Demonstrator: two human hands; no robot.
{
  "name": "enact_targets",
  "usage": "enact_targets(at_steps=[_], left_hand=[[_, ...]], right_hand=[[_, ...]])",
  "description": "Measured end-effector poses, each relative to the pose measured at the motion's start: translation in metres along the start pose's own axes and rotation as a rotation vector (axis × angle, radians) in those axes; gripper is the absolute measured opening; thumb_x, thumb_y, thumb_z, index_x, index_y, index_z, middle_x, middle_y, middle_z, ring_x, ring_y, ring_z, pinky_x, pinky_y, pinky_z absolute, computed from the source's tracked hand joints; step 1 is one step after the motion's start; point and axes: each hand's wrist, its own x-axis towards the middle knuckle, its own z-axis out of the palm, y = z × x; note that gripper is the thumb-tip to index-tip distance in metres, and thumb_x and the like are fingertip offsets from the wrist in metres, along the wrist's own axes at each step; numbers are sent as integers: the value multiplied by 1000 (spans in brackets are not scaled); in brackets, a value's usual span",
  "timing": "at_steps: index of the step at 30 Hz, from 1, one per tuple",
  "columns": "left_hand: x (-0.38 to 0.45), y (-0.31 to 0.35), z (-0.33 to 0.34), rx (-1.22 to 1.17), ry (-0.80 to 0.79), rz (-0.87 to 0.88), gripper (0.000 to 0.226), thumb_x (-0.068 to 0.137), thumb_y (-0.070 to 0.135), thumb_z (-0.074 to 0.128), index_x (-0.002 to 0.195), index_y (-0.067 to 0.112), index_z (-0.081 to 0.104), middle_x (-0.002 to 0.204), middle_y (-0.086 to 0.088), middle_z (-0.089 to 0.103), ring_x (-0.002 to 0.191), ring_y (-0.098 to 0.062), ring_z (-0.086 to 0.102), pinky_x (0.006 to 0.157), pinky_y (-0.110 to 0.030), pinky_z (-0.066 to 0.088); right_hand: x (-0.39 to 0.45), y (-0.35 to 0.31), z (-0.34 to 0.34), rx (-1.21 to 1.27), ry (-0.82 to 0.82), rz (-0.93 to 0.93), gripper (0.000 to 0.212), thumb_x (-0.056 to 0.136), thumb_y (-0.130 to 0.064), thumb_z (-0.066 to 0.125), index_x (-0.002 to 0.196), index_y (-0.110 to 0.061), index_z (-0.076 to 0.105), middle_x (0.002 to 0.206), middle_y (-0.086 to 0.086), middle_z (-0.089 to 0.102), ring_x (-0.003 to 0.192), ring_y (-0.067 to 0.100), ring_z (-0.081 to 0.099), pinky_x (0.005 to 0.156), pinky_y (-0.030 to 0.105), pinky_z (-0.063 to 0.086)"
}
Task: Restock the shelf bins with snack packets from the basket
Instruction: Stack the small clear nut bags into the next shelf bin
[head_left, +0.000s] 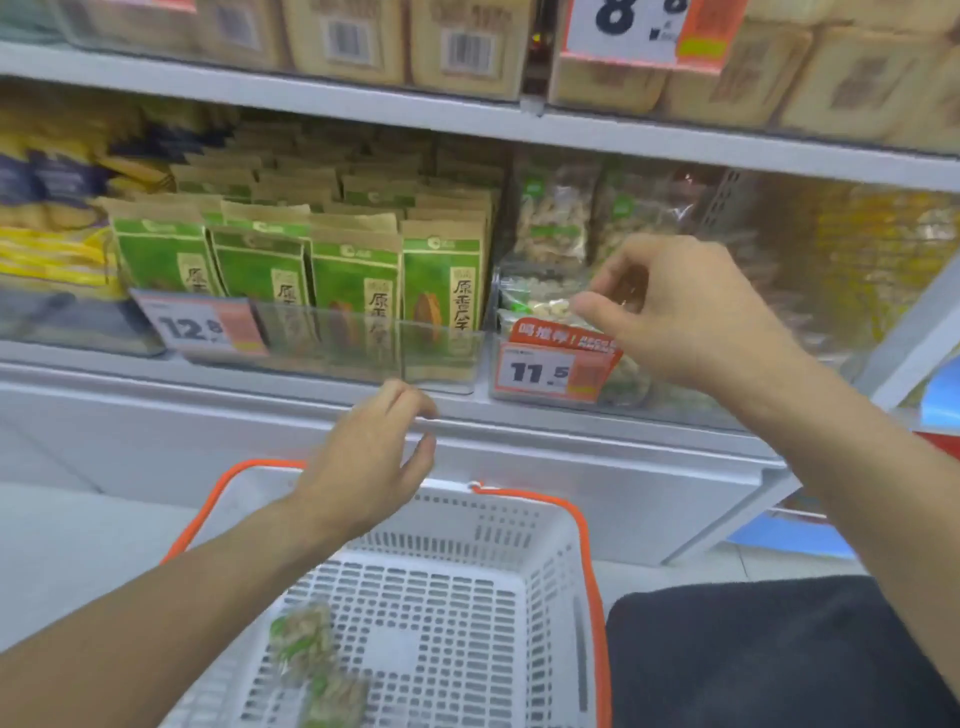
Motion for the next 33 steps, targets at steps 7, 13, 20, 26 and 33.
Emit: enact_targets(at_steps=[7, 13, 20, 26, 33], left_hand=[[-150, -87, 60, -229, -317, -868, 36, 93, 26, 65, 122, 5, 56, 120, -12, 56, 105, -32, 61, 84, -31, 46], [-222, -113, 77, -229, -551, -1164, 66, 91, 41, 65, 141, 4, 43, 137, -15, 50, 117, -29, 55, 79, -25, 37], [-226, -152, 103, -328, -524, -1360, 75, 92, 38, 64, 149, 3, 30, 135, -16, 54, 116, -28, 58, 75, -27, 39], [-215, -173, 134, -428, -481, -1557, 63, 88, 36, 72, 130, -1, 44, 98, -8, 62, 96, -23, 63, 56, -20, 42], [-207, -166, 160, -422, -401, -1562, 32, 75, 31, 85, 76, 12, 59, 73, -3, 62, 66, -18, 58, 60, -26, 47]], right_hand=[[-69, -63, 192, -70, -826, -184, 22, 86, -33, 70, 91, -13, 68, 98, 7, 71, 92, 25, 64, 81, 36, 54], [-124, -62, 346, -90, -1136, 31, 28, 93, -29, 65, 78, -5, 61, 71, 13, 58, 69, 31, 57, 63, 36, 47], [-203, -51, 449, 124, -1110, 605, 61, 82, -46, 75, 109, -18, 27, 85, -2, 37, 70, 14, 39, 71, 30, 39], [-204, -44, 485, 178, -1121, 743, 65, 68, -32, 88, 103, -17, 35, 93, 2, 44, 85, 21, 45, 73, 29, 40], [-180, 14, 460, 162, -1143, 730, 40, 74, -18, 78, 66, -18, 39, 63, -3, 36, 53, 9, 32, 45, 20, 25]])
